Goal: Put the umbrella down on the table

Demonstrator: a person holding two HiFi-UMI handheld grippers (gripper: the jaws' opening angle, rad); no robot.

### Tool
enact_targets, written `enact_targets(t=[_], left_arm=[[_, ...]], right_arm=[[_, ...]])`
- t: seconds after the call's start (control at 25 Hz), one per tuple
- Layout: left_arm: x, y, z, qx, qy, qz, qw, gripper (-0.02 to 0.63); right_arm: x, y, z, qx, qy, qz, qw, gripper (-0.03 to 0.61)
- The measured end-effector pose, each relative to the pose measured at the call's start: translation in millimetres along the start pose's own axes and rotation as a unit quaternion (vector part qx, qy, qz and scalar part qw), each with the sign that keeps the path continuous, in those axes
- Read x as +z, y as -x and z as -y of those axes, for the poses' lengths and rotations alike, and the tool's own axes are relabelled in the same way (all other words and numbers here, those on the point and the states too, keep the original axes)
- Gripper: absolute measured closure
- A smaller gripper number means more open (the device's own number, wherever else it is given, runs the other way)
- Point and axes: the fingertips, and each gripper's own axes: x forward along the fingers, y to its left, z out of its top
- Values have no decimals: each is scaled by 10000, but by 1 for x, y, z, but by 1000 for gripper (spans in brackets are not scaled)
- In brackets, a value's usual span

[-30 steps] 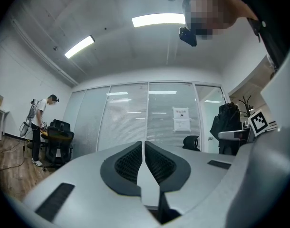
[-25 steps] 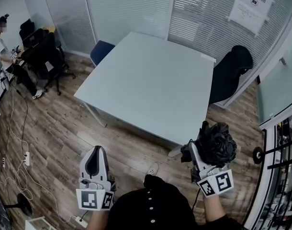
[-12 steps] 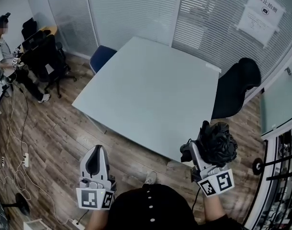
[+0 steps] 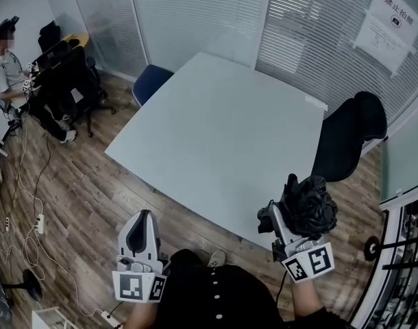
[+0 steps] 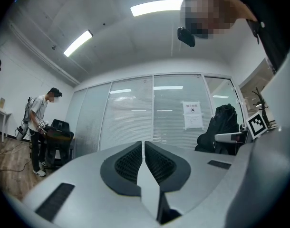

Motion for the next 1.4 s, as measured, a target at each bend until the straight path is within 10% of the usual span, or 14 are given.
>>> enact_targets(t=[1.4], left_arm=[[-12,-164,-127,-294,182,-169,9993,588]], right_arm=[[-20,-186,5,-356,-178,-173,9991,313]])
